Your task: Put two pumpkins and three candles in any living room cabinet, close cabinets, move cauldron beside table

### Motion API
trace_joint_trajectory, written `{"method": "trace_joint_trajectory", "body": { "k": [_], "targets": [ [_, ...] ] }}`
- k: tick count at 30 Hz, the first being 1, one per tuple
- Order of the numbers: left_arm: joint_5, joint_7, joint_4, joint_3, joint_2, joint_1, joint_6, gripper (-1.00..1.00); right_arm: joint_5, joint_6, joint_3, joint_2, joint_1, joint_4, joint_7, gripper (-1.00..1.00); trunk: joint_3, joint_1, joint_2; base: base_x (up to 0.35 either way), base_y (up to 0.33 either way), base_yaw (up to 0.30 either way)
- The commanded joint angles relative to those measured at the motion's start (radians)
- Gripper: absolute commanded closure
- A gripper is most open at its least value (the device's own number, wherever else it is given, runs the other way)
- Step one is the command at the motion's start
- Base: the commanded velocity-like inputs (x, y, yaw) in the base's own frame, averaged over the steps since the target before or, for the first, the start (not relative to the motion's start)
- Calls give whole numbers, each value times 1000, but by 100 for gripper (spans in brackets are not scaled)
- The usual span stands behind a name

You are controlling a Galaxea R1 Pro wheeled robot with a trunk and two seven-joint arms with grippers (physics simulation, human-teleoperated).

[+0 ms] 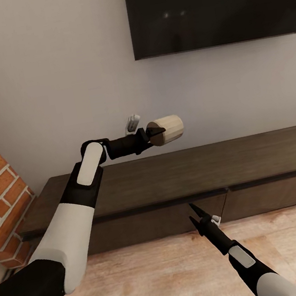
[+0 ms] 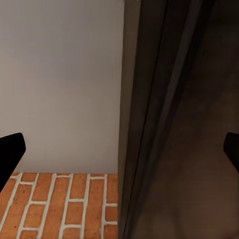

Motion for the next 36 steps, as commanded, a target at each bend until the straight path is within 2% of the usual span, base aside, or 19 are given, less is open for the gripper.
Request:
{"method": "trace_joint_trajectory", "body": {
  "k": [1,13,20,32,36],
  "targets": [
    [-8,-9,0,1,0,-1,3,100,-8,9,-2,0,0,0,1,-100,-1,0,0,5,0,0],
    [-8,-8,0,1,1,-1,3,100,-6,10,-2,0,0,2,-43,-100,-1,0,0,104,0,0],
    [-8,-8,0,1,1,-1,3,100,-6,10,-2,1,0,2,-45,-100,-28,3,-2,2,0,0],
    [-8,-10,0,1,2,0,4,100,-5,10,-2,2,0,2,-45,-100,-28,3,-2,0,0,0],
    [-8,-10,0,1,3,1,4,100,-6,10,-2,2,0,2,-46,-100,-43,5,-3,0,0,0]
  ]
}}
